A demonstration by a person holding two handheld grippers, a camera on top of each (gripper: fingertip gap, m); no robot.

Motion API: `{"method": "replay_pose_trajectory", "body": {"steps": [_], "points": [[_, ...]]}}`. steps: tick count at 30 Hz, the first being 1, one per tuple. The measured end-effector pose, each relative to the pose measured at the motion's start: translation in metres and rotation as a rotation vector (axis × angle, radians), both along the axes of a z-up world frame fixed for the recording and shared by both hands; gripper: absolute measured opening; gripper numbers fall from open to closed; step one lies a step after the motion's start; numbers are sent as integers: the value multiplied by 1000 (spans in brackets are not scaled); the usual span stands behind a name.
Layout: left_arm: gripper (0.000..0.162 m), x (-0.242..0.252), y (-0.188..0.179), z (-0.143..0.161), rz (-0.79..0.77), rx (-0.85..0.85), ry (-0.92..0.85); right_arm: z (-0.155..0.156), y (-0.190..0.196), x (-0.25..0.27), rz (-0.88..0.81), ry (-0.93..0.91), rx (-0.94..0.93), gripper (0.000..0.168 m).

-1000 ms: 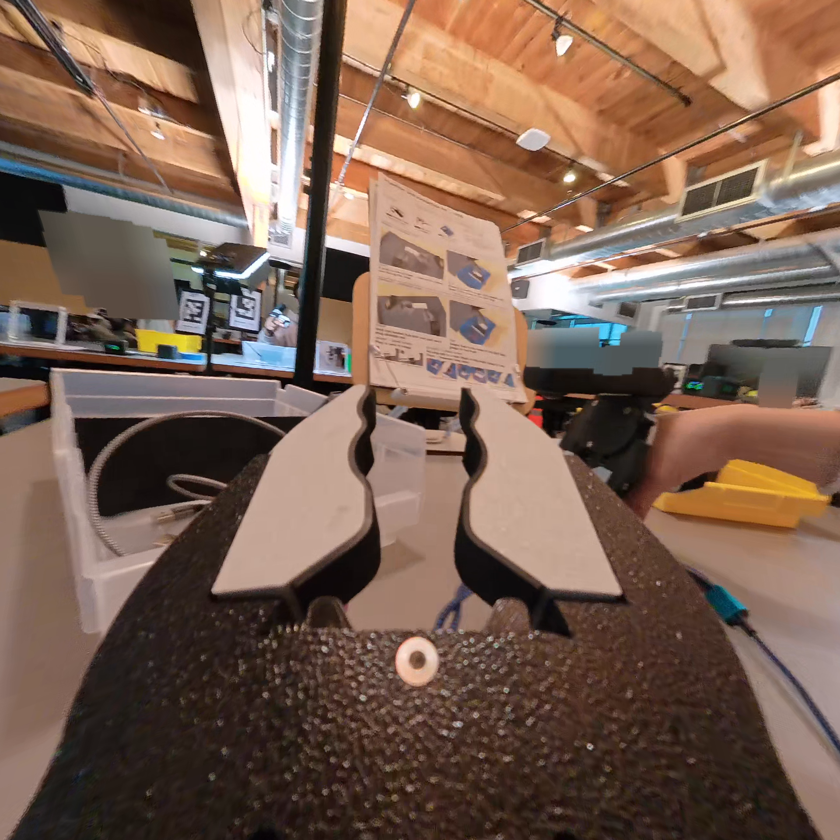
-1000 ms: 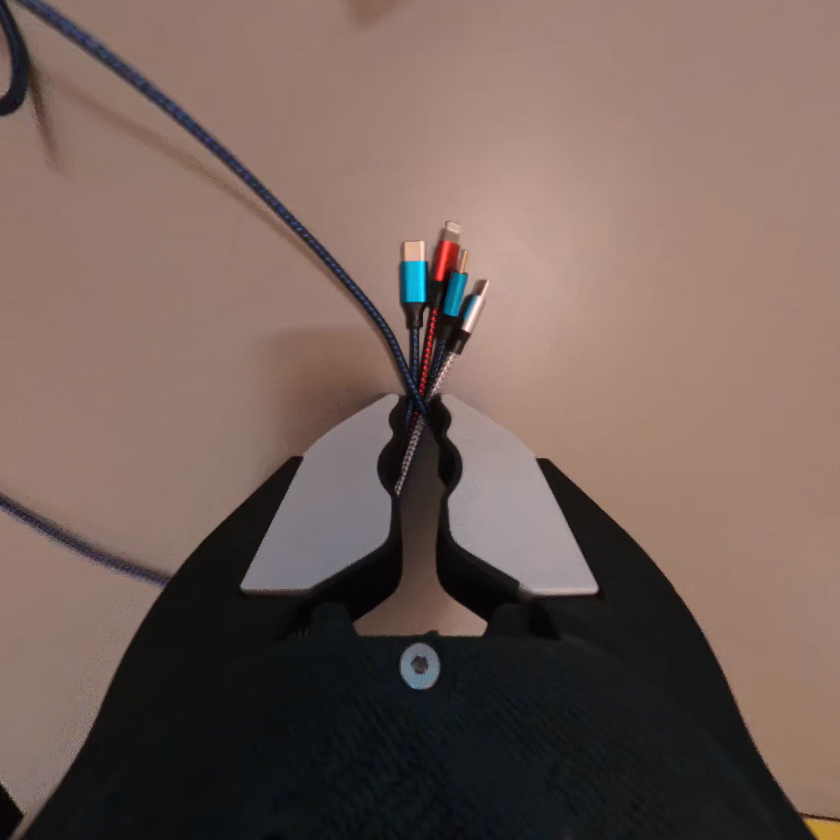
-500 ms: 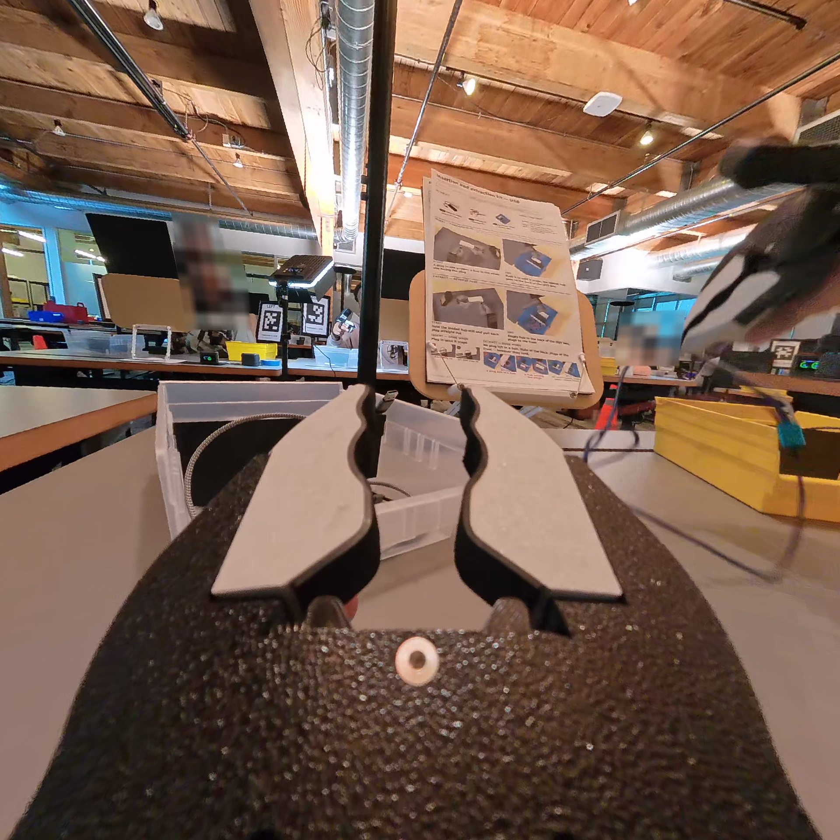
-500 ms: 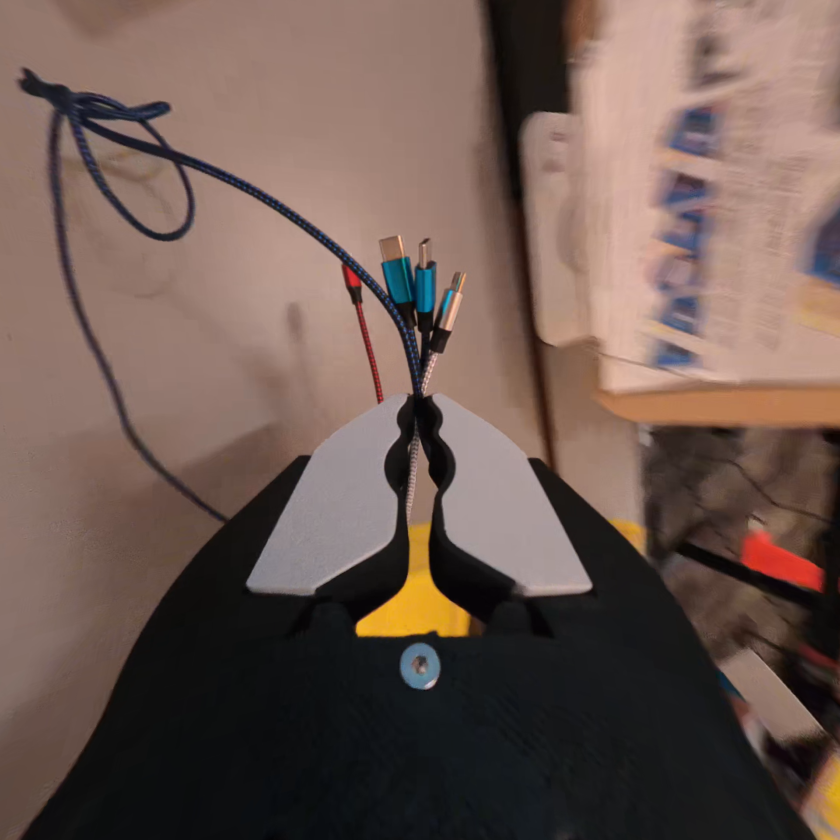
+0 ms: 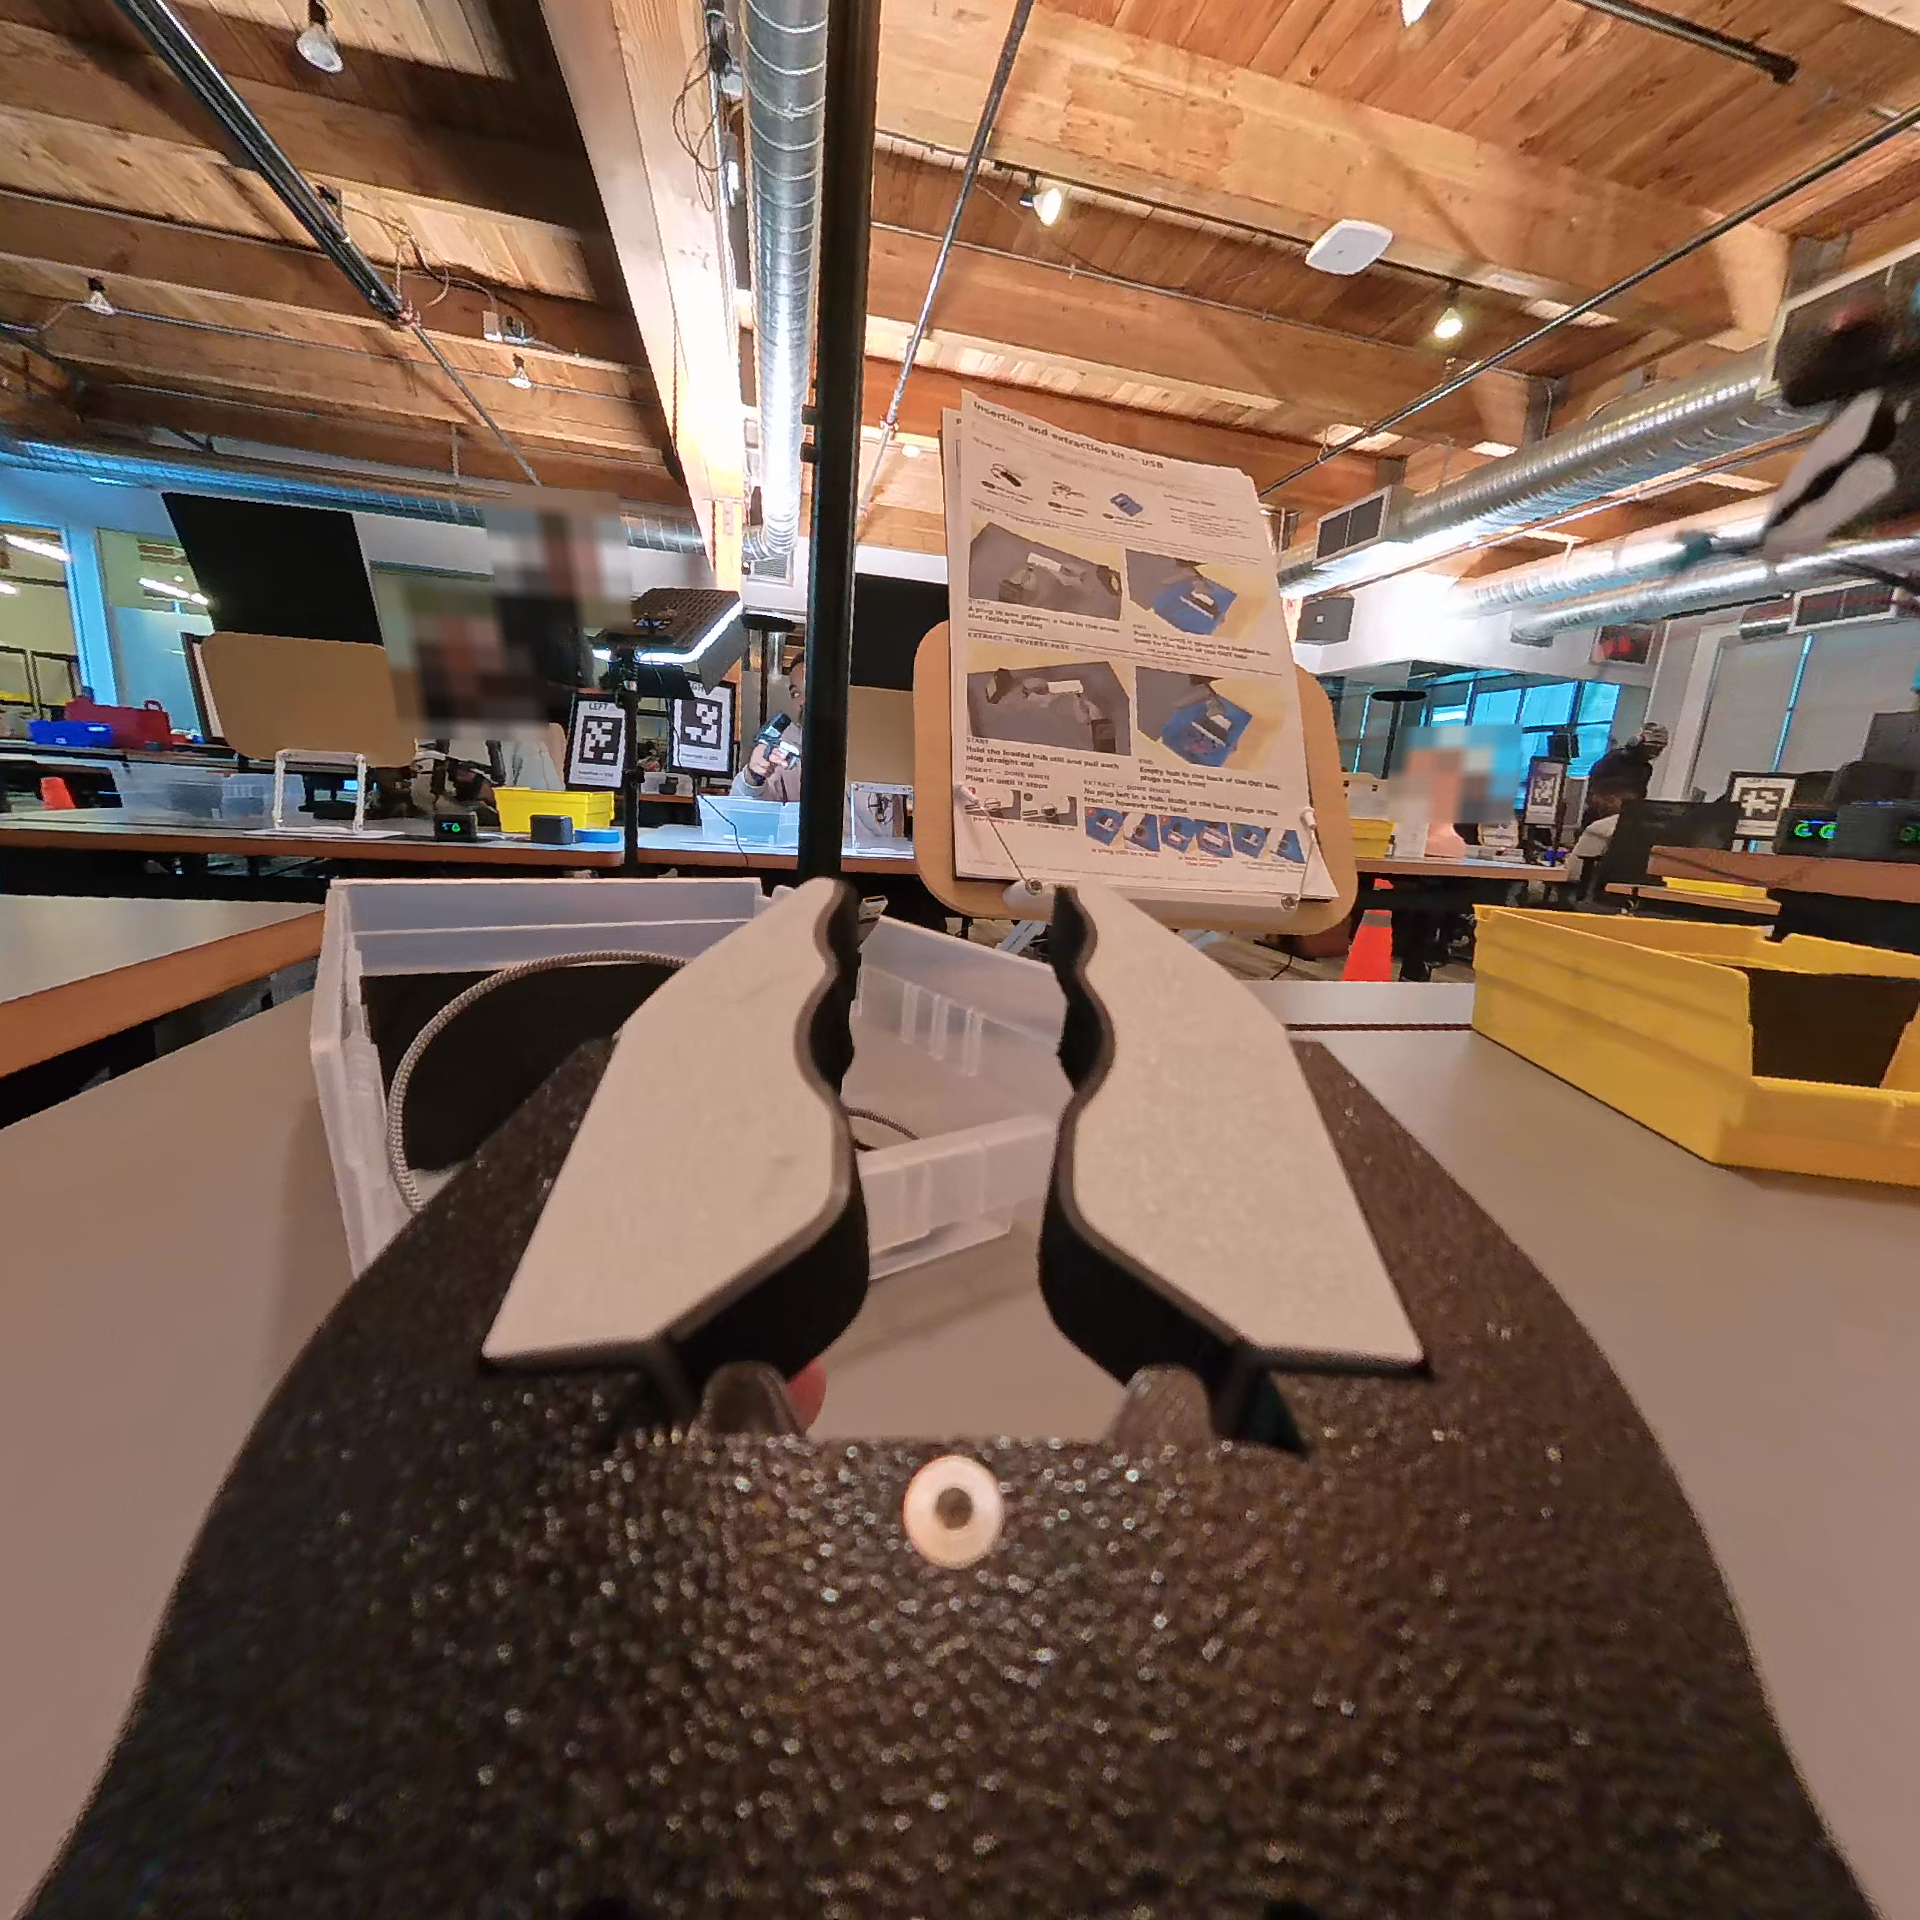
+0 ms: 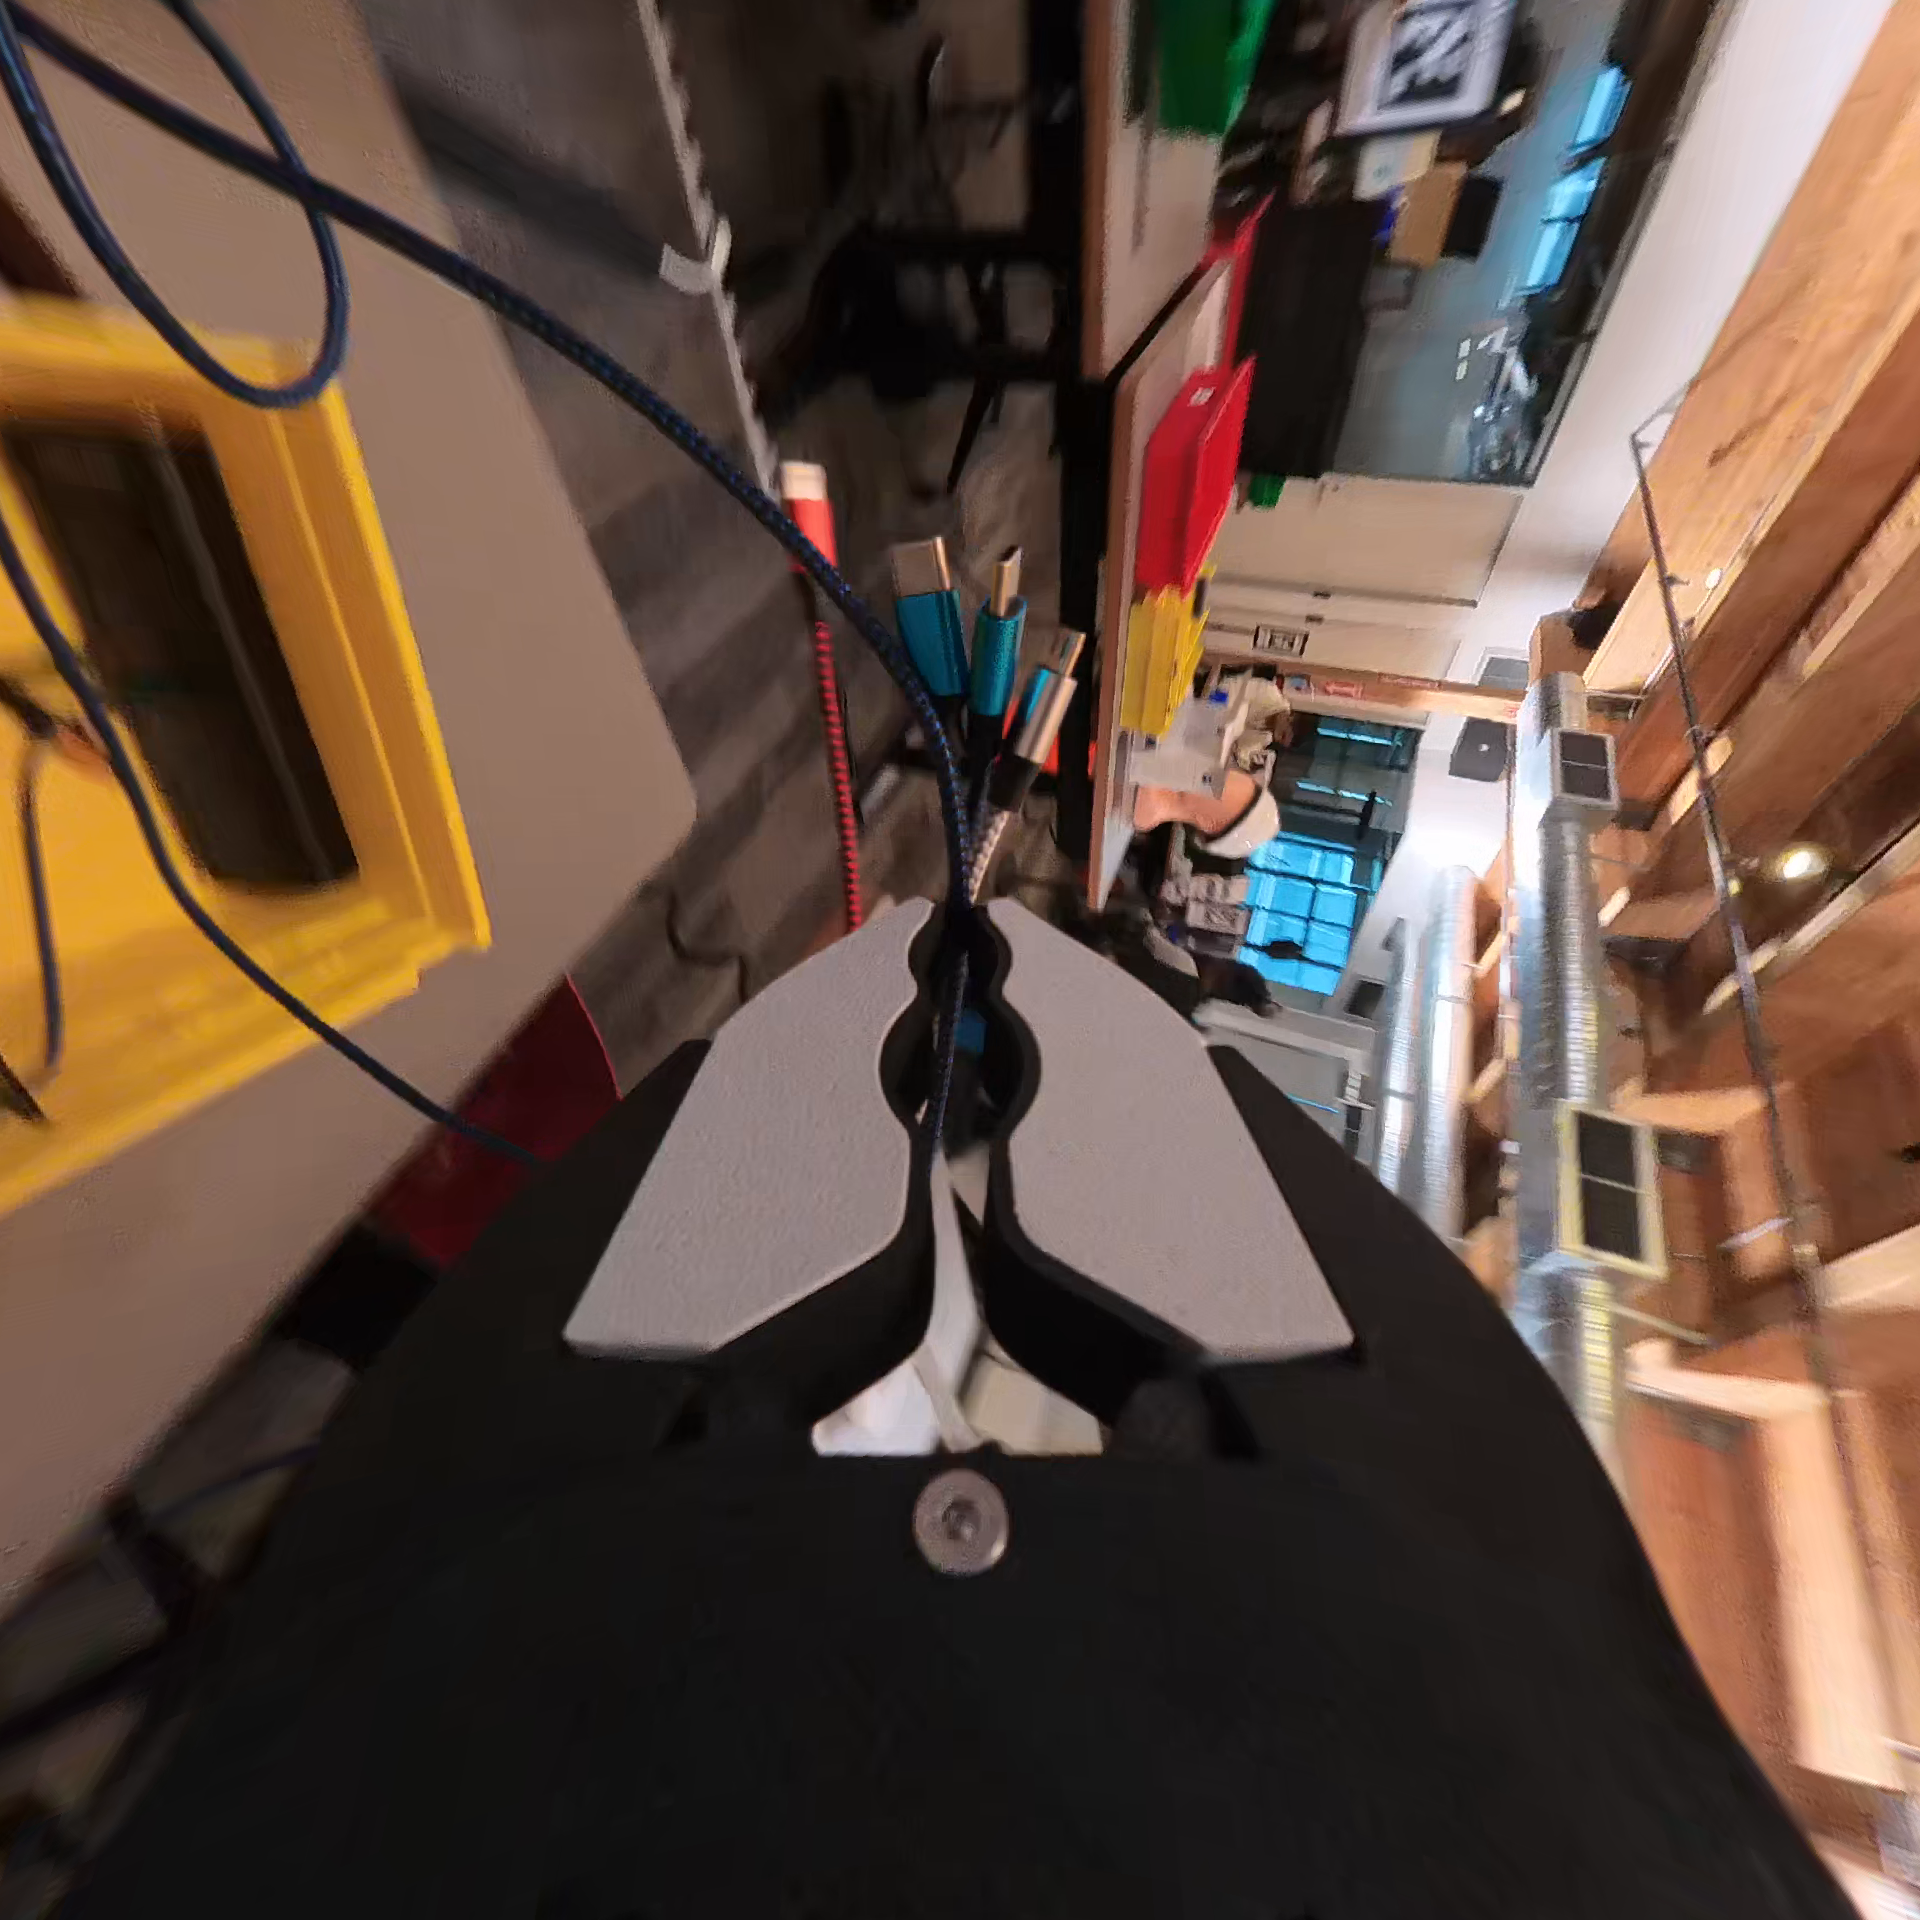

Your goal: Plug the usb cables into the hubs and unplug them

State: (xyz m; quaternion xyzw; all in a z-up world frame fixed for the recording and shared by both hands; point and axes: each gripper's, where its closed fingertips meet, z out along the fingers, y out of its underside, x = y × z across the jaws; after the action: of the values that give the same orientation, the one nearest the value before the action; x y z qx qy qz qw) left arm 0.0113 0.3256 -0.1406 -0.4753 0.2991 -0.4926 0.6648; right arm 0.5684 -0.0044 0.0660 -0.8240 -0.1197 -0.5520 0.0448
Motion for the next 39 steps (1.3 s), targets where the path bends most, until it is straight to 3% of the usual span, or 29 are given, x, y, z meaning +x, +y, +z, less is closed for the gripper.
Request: {"method": "replay_pose_trajectory", "body": {"steps": [3, 7, 16, 20, 23, 25, 27, 30, 32, 35, 39], "points": [[35, 0, 1, 0, -6, -8, -7, -49, -29, 17, -56, -51, -252, 4], [35, 1, 0, 1, -23, -13, -19, -105, -47, 30, -83, -69, -430, 3], [35, 5, -5, 0, -28, 11, 0, -192, 28, 7, 82, 294, -171, 4], [35, 5, -6, 0, -26, 18, 6, -247, 34, 8, 37, 451, -132, 5], [35, 6, -5, 0, -27, 17, 7, -282, 30, 8, 29, 468, -197, 9], [36, 5, -5, 0, -29, 14, 5, -282, 29, 6, 63, 455, -242, 24], [36, 6, -6, 0, -33, 15, 4, -264, 36, -2, 92, 528, -136, 39], [36, 8, -7, 0, -41, 22, 11, -215, 44, -19, 111, 688, 87, 45], [36, 10, -9, -1, -47, 35, 22, -183, 38, -33, 70, 800, 197, 64], [37, 13, -12, -1, -45, 56, 37, -149, 7, -45, -26, 816, 270, 78], [37, 13, -12, -1, -42, 57, 37, -154, -66, -67, -332, 755, 268, 74]]}}
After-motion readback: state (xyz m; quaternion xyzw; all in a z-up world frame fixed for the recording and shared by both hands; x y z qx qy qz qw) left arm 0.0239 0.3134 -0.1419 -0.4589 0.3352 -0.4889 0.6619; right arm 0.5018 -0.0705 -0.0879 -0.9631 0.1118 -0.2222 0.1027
